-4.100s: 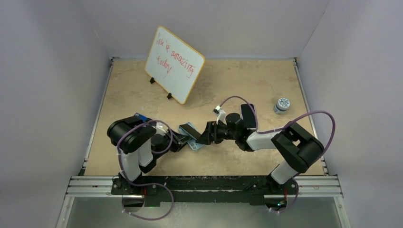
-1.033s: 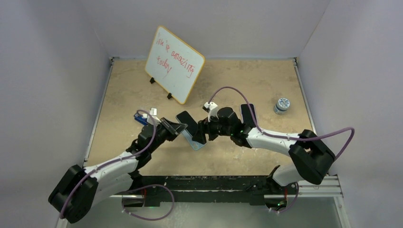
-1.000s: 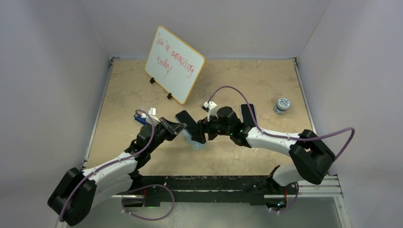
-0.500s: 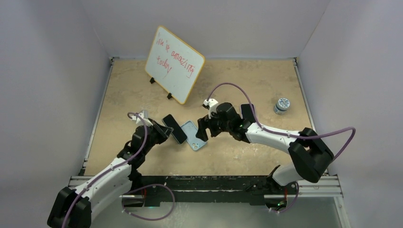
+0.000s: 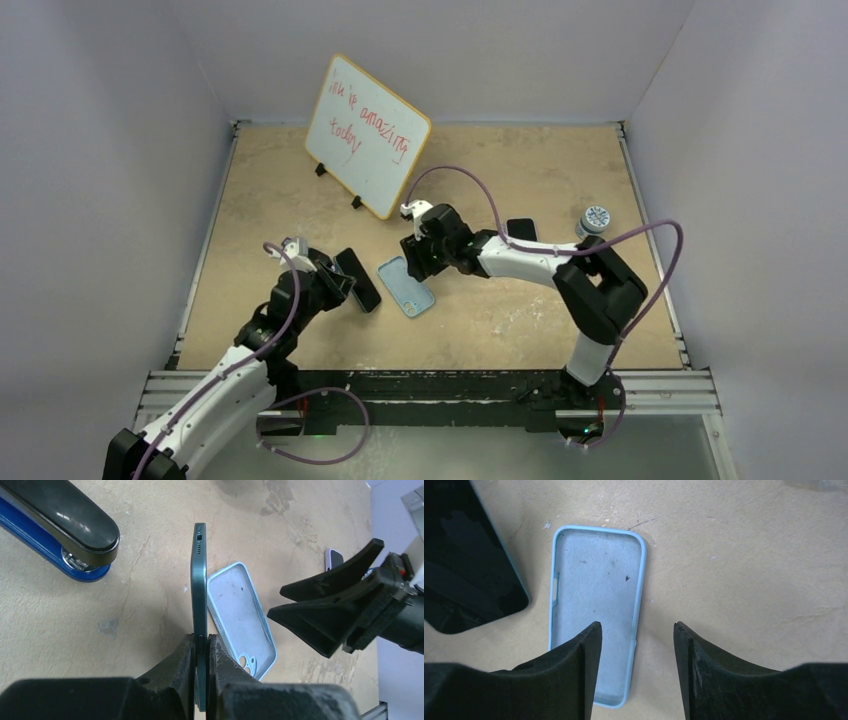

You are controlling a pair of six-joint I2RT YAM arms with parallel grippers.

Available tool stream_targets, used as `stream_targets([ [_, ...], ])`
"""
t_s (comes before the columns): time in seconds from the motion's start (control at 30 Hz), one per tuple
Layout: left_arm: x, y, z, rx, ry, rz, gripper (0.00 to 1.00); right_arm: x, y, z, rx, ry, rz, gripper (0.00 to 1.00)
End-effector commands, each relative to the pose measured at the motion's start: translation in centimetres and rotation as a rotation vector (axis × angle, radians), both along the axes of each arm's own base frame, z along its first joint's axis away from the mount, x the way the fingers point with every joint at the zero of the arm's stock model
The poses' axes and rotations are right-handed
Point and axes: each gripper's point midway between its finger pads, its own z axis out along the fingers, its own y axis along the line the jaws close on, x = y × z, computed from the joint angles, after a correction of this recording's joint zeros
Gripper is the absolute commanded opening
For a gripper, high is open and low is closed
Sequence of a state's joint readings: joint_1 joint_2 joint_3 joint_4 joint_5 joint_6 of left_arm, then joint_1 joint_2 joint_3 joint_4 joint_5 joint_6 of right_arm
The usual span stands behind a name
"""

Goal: Take the phone out of the phone case
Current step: Pick up the phone case from the center of the board, then place the phone case at the center of the board.

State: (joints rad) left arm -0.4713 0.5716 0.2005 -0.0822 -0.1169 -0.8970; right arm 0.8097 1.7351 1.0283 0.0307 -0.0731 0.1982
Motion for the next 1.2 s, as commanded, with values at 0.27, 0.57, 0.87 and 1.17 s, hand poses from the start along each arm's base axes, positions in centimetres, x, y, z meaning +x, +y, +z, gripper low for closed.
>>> stream_targets([
  [0.27,1.1,-1.6,4.4,-0.034,-0.102,-0.073,0.0,0.7,-1.6,-4.3,-0.191,0.039,-0.049,0.26],
  [0.57,1.9,-4.2,5.1,-0.052,-0.112,-0.198,0.0,4.1,-7.6,-3.8,-0.246,-0.002,-0.232,0.0],
  [0.87,3.1,-7.5,4.8,-0.11,-0.087,-0.327,0.0,7.0,-15.2,-3.3,-0.358,-0.053,-0.416,0.0],
  [1.17,4.5,-9.9,3.9,-0.176,-0.043,-0.387,0.0,9.0,-19.5,-1.1,-0.469,-0.15,-0.513,0.0],
])
